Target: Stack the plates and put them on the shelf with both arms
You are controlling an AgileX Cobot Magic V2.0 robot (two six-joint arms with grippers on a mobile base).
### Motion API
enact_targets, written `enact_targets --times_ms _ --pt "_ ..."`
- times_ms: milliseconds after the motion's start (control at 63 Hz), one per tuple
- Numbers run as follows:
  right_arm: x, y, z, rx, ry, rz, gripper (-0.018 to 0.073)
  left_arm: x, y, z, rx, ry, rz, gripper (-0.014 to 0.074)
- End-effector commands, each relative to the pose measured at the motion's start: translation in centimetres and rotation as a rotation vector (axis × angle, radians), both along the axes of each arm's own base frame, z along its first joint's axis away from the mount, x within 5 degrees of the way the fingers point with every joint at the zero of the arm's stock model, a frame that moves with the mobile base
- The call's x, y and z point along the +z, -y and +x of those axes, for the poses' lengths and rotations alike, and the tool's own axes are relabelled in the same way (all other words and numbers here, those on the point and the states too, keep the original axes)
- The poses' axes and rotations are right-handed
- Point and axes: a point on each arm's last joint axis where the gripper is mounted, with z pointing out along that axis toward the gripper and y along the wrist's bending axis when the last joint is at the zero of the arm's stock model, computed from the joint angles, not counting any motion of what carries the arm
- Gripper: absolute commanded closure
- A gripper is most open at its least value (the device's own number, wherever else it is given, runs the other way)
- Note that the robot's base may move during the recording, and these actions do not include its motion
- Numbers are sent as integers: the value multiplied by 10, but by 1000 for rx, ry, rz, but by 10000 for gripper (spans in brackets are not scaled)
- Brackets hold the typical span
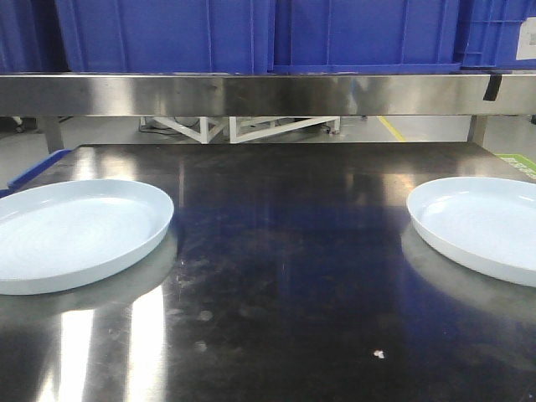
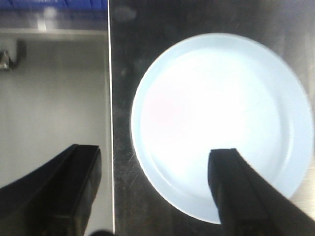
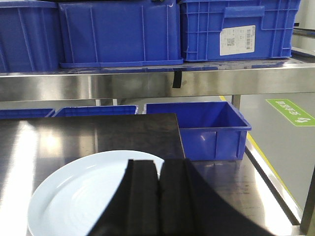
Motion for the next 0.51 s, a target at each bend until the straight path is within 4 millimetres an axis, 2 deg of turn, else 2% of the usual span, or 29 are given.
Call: enact_targets --times_ms 0,111,270,492 --pt "14 1 -4 -18 122 -17 510 -1 2 16 7 25 -12 65" --pt "14 1 -4 -18 122 -17 510 -27 2 31 8 -54 1 65" --pt "14 1 -4 -18 122 -17 510 -50 3 43 12 -117 7 65" --pt "14 1 -4 -18 122 -17 510 -59 5 51 12 -104 10 65"
